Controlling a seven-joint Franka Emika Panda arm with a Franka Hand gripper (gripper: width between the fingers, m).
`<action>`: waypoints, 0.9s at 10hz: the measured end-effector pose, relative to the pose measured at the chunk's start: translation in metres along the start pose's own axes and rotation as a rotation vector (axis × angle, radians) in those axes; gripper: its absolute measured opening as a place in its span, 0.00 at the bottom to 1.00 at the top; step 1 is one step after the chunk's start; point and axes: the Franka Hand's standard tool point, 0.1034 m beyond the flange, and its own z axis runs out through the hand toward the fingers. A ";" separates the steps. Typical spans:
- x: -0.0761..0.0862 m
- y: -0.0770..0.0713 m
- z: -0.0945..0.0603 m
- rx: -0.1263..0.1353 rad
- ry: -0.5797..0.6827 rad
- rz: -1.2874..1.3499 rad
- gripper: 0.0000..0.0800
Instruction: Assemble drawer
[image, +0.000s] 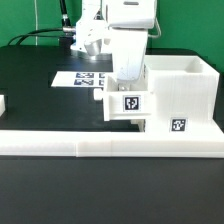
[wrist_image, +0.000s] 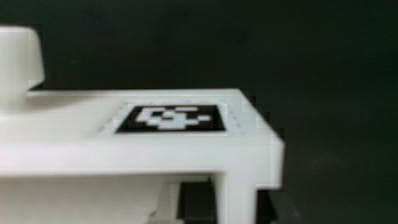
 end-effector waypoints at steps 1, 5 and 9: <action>0.000 -0.001 0.000 -0.002 0.000 0.000 0.05; 0.000 0.001 0.001 0.002 -0.025 -0.064 0.05; -0.005 0.002 0.002 0.007 -0.025 -0.043 0.06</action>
Offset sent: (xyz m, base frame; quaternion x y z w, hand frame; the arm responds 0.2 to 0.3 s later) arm 0.0106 0.0194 -0.0042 -0.0173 -0.0150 -0.1205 0.9925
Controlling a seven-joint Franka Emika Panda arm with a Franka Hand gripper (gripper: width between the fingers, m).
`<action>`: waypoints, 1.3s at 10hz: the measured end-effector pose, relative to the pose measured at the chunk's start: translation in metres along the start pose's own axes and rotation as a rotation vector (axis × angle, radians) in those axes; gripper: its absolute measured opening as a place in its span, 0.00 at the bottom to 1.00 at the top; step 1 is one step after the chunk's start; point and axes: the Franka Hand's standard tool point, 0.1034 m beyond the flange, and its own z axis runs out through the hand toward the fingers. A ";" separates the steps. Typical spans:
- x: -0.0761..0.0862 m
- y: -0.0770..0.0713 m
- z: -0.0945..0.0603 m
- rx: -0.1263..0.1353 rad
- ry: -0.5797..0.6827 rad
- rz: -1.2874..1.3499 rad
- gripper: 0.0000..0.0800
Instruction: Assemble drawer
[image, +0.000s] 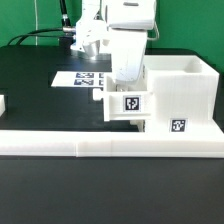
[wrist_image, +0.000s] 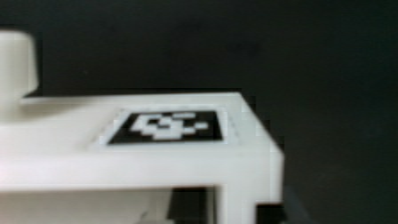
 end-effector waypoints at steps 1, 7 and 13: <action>0.000 0.000 0.000 0.000 0.000 0.000 0.28; 0.007 0.010 -0.032 -0.031 -0.012 0.014 0.81; -0.028 0.016 -0.063 0.001 -0.035 -0.055 0.81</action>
Offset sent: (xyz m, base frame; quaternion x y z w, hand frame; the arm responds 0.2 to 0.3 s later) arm 0.0048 0.0104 0.0211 -0.0157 -0.0184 0.0215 0.9995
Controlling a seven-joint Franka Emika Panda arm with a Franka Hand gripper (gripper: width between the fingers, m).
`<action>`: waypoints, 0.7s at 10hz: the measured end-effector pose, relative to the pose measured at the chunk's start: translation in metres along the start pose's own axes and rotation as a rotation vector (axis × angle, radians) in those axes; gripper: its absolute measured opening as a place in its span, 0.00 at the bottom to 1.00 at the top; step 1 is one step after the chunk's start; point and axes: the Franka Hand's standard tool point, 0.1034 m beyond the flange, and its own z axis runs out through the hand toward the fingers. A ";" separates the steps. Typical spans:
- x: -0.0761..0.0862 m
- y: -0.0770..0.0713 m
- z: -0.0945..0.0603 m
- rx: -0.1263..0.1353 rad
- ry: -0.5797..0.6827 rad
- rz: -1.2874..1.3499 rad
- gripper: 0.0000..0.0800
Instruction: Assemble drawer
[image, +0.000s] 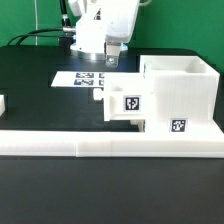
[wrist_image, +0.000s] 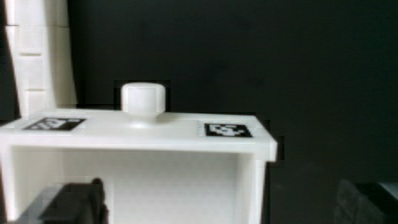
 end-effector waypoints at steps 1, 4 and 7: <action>-0.009 -0.002 0.004 0.005 0.024 -0.053 0.81; -0.054 -0.015 0.030 0.032 0.146 -0.089 0.81; -0.066 -0.028 0.049 0.069 0.264 -0.072 0.81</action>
Offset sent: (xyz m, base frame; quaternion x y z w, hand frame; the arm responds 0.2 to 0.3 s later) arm -0.0085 -0.0156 -0.0194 0.0081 0.1546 -0.0239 0.9876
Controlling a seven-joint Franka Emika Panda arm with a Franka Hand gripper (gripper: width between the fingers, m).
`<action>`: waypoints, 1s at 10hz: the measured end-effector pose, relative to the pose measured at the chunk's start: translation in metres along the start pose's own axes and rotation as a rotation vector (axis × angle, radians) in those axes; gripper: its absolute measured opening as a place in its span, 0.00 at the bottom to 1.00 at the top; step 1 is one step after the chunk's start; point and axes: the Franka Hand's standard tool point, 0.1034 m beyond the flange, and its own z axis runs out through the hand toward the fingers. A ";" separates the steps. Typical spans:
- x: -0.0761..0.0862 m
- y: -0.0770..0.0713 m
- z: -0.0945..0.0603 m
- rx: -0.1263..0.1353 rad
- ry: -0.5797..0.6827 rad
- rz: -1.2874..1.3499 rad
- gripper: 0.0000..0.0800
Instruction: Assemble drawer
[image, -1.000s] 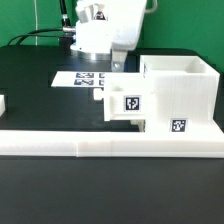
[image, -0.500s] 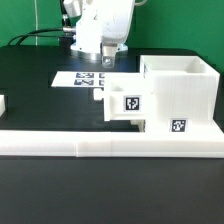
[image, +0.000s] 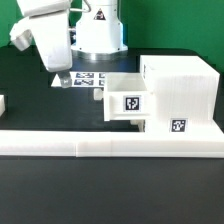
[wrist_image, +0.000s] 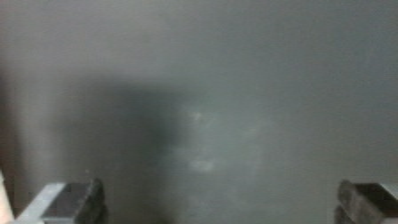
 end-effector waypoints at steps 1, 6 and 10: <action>0.012 0.003 0.007 0.006 0.007 0.010 0.81; 0.062 0.029 0.021 0.004 0.029 0.170 0.81; 0.099 0.034 0.031 0.005 0.030 0.252 0.81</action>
Offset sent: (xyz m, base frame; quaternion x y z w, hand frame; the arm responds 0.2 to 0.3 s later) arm 0.0308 0.0379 0.0023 -0.0050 0.0007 0.0651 0.9979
